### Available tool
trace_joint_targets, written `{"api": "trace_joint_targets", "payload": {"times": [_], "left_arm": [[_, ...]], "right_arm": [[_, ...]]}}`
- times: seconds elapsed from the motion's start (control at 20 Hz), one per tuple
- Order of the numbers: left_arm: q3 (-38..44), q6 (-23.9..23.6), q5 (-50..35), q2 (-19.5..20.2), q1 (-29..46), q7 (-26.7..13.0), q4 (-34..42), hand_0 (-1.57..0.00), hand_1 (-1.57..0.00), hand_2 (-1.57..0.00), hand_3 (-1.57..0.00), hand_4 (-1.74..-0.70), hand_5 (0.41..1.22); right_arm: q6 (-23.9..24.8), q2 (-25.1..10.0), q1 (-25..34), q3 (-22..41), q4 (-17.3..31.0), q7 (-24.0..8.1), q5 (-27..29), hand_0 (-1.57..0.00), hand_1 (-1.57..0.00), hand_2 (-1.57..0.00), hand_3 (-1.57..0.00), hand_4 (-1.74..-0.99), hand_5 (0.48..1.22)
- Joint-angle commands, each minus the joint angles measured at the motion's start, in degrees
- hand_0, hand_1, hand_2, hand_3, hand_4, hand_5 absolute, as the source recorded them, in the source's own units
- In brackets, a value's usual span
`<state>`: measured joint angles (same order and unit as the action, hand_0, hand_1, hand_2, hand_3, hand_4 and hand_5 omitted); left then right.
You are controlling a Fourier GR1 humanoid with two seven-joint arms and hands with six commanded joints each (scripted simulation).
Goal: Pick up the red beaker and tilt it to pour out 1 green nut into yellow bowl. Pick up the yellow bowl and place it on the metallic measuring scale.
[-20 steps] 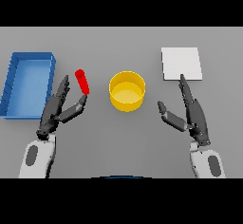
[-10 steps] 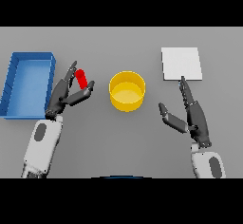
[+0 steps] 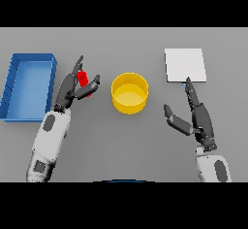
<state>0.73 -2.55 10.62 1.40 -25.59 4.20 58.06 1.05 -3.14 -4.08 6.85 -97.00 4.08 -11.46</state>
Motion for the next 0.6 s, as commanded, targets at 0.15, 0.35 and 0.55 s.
{"api": "trace_joint_targets", "payload": {"times": [0.15, 0.35, 0.55], "left_arm": [[3.1, 0.1, -2.9, -1.2, -2.4, 5.3, -4.8, 0.00, -0.01, -0.05, -0.04, -1.33, 0.738], [4.0, -4.0, -2.0, -2.9, -3.5, 7.2, -8.0, -0.55, -0.59, -0.66, -0.73, -1.47, 0.943], [2.1, -6.9, 1.9, -2.7, -4.7, 7.1, -9.1, -1.15, -1.17, -1.20, -1.11, -1.62, 1.107]], "right_arm": [[0.5, 0.0, 0.2, -0.5, -0.4, -0.2, 0.3, 0.00, 0.00, 0.00, 0.00, -1.244, 0.644], [0.1, 0.0, -0.7, -0.2, -0.1, 0.5, 0.1, 0.00, 0.00, 0.00, 0.00, -1.237, 0.648], [0.2, -0.3, -0.8, -0.4, -0.8, 0.2, 0.3, 0.00, 0.00, 0.00, 0.00, -1.241, 0.650]]}}
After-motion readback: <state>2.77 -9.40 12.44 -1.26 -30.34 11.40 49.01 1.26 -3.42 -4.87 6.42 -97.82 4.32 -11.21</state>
